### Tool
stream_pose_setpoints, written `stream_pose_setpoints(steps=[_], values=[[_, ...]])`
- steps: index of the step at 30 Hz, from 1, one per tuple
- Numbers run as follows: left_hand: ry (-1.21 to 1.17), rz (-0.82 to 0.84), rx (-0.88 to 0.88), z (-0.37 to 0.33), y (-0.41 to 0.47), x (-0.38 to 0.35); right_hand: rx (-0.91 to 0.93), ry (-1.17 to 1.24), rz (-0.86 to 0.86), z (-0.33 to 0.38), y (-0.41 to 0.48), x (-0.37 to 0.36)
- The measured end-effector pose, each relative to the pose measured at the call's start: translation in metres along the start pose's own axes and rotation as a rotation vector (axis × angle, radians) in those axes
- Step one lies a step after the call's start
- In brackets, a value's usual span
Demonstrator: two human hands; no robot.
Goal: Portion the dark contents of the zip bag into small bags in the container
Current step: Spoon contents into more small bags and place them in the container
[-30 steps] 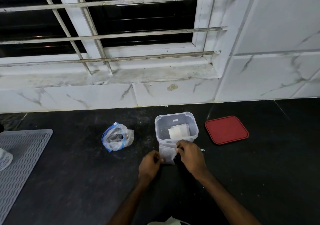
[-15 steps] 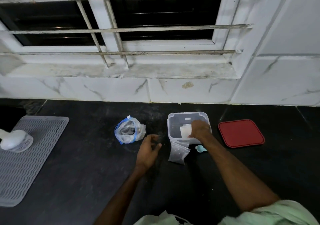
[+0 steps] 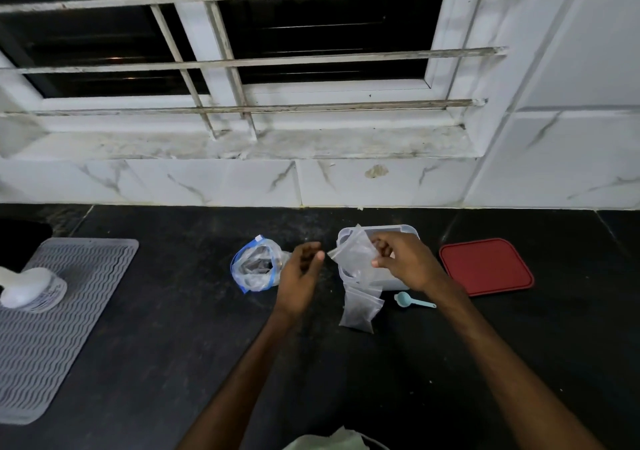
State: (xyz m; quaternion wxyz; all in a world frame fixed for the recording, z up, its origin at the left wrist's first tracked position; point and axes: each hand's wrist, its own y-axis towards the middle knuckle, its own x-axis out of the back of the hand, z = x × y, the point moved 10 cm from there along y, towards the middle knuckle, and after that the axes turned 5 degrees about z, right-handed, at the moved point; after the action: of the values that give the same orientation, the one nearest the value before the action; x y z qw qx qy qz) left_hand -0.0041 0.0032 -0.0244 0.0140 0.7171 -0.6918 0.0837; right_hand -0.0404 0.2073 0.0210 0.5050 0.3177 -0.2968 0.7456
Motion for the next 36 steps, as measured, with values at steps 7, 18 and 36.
stream_pose_setpoints(steps=[7, 18, 36], values=[[0.166, 0.224, -0.086, -0.044, 0.001, -0.014, 0.138, -0.258, 0.038, 0.029, -0.016, 0.002], [0.227, 0.152, -0.006, -0.014, -0.016, 0.006, 0.087, -0.242, -0.262, 0.055, -0.026, -0.005], [0.431, -0.183, -0.044, -0.015, -0.062, -0.001, -0.070, 0.114, -0.365, 0.058, -0.052, -0.042]])
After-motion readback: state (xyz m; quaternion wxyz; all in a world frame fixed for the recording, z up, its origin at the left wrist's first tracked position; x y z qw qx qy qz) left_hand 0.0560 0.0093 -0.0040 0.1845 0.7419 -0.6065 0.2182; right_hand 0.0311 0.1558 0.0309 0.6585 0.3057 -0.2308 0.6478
